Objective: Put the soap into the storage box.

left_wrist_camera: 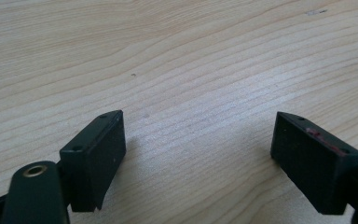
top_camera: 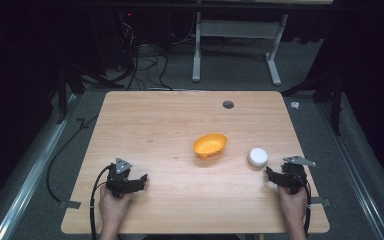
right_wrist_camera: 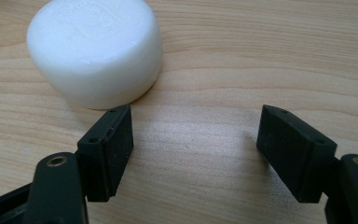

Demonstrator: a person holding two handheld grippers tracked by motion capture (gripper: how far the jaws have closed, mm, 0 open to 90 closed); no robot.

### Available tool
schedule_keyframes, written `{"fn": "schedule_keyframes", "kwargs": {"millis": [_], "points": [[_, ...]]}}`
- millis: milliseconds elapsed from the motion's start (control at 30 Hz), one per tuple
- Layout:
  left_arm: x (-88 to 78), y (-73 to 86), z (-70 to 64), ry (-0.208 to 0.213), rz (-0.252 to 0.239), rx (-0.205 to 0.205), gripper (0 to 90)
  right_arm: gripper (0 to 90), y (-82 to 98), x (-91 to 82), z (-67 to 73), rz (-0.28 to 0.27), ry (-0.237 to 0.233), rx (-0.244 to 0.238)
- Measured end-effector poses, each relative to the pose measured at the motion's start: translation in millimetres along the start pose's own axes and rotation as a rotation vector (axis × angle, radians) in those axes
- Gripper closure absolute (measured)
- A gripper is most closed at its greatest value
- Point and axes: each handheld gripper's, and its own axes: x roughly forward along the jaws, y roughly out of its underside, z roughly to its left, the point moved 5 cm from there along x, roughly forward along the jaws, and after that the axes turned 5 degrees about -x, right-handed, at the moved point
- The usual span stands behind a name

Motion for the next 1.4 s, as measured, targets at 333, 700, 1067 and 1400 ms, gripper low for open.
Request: {"fn": "schedule_keyframes", "kwargs": {"millis": [333,700,1067,1400], "points": [[0.0,0.0,0.0,0.000,0.000,0.000,18.5,27.8,0.0,0.0,0.2,0.001,0.001,0.000],[0.0,0.0,0.0,0.000,0.000,0.000,18.5,26.8,-0.1,0.4,0.0,-0.001,-0.003,-0.007],[0.0,-0.1,0.0,0.000,0.000,-0.001,18.5,23.4,-0.6,0.9,0.9,0.006,-0.013,-0.012],[-0.1,0.0,0.2,0.000,0.001,-0.002,18.5,24.1,-4.2,-8.7,0.6,-0.004,-0.065,0.021]]}}
